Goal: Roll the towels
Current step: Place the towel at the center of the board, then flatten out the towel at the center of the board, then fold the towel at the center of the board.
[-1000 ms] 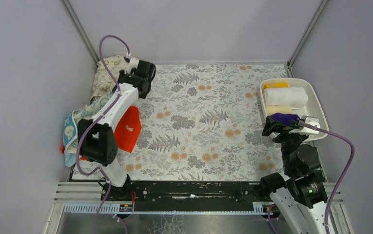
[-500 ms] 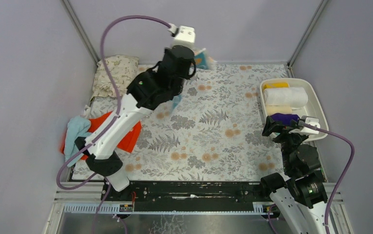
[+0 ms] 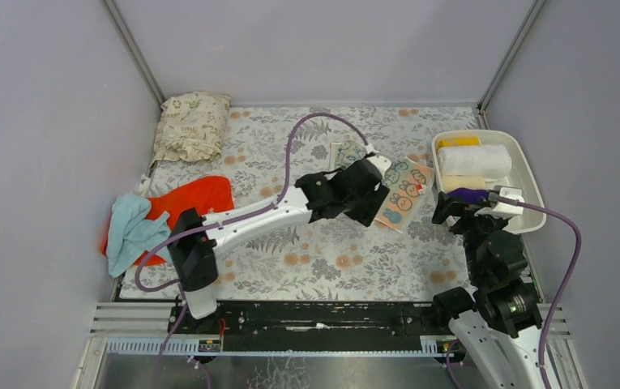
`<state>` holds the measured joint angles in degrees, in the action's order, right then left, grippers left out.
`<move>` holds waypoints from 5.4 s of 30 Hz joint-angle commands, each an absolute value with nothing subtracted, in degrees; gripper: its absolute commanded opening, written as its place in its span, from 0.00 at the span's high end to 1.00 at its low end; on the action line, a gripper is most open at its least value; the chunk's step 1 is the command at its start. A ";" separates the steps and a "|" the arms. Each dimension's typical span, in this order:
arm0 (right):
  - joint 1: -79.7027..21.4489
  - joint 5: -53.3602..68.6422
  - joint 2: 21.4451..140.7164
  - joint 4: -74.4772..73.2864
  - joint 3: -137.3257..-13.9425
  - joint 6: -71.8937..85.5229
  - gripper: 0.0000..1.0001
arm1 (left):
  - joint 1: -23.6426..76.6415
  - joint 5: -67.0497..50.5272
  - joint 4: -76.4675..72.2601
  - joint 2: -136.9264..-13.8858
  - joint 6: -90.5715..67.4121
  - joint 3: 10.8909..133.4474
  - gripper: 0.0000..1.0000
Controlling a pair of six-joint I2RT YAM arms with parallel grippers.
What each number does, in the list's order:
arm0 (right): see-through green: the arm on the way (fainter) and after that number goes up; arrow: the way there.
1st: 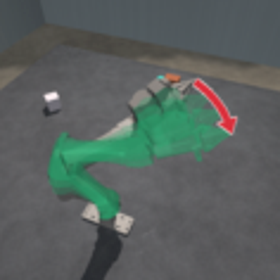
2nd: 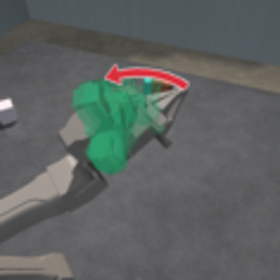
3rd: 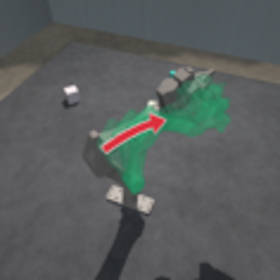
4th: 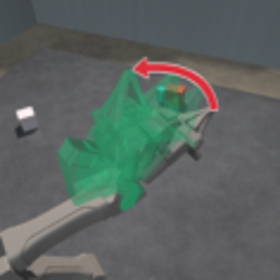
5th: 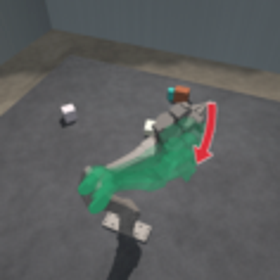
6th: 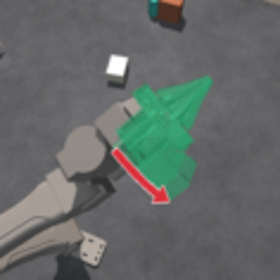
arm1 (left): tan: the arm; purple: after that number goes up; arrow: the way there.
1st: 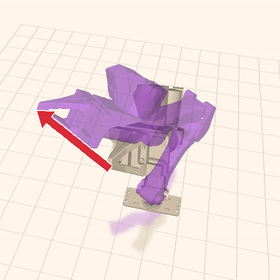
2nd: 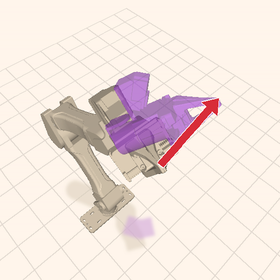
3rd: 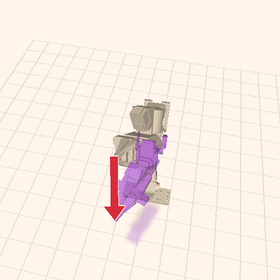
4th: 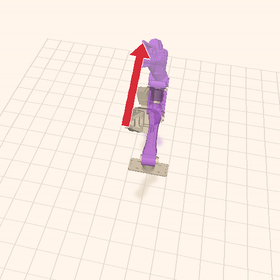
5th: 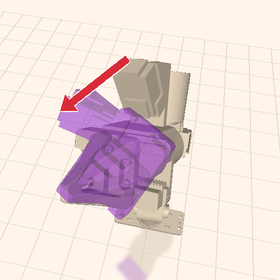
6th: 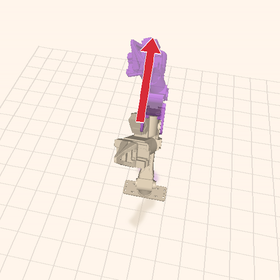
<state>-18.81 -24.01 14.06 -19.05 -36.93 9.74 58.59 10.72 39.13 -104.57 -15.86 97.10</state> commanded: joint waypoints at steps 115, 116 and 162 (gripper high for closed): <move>-6.05 9.13 116.81 -41.40 -101.15 -12.77 0.21 | 4.94 -3.81 37.25 -110.70 6.33 86.04 0.40; -6.06 9.40 118.66 -42.31 -102.86 -13.99 0.22 | 4.67 -3.77 37.69 -111.59 7.38 86.78 0.40; -5.17 9.47 131.53 -50.80 -114.03 -26.10 0.84 | 3.48 -16.90 47.73 -128.71 15.39 102.65 0.65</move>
